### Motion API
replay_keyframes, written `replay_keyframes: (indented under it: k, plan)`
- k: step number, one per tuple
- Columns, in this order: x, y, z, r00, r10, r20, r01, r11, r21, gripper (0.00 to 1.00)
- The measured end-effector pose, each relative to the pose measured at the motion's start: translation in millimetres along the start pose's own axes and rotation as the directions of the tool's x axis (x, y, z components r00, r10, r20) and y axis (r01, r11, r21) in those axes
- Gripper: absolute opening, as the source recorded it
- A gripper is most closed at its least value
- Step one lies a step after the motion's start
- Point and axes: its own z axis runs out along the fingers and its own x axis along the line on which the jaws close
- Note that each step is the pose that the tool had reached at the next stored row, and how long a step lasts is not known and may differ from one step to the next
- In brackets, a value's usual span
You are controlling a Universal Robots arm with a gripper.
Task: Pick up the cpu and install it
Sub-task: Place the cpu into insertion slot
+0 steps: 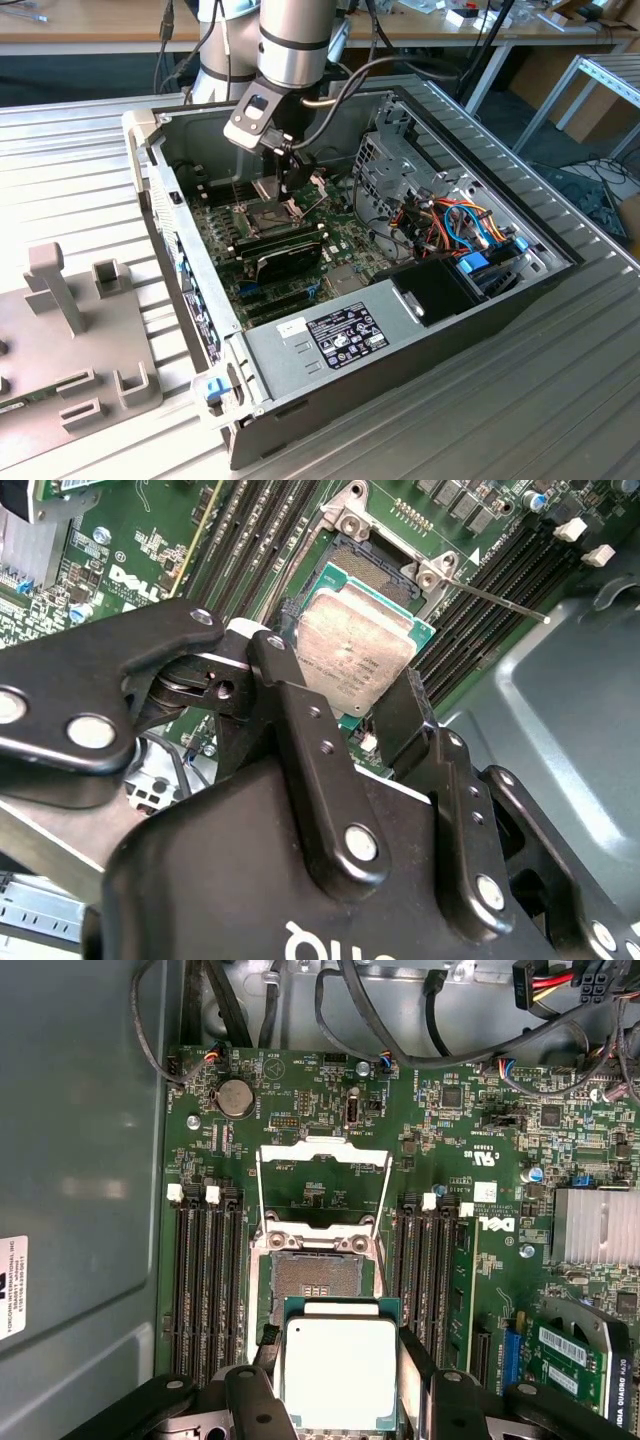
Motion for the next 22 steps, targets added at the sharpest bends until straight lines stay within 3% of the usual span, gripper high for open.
replay_keyframes:
  k: [6,16,19,22]
  plan:
    - [0.1,-0.1,3.4,1.0,0.0,-0.0002,0.0,1.0,0.0,0.55]
    - [1.5,2.7,21.6,1.0,0.0,0.001,0.0,1.0,0.0,0.55]
    - [2.2,3.7,42.7,1.0,0.0,0.001,0.0,1.0,0.0,0.55]
    - [2.2,3.6,44.7,1.0,0.0,0.0012,0.0,1.0,0.0001,0.55]
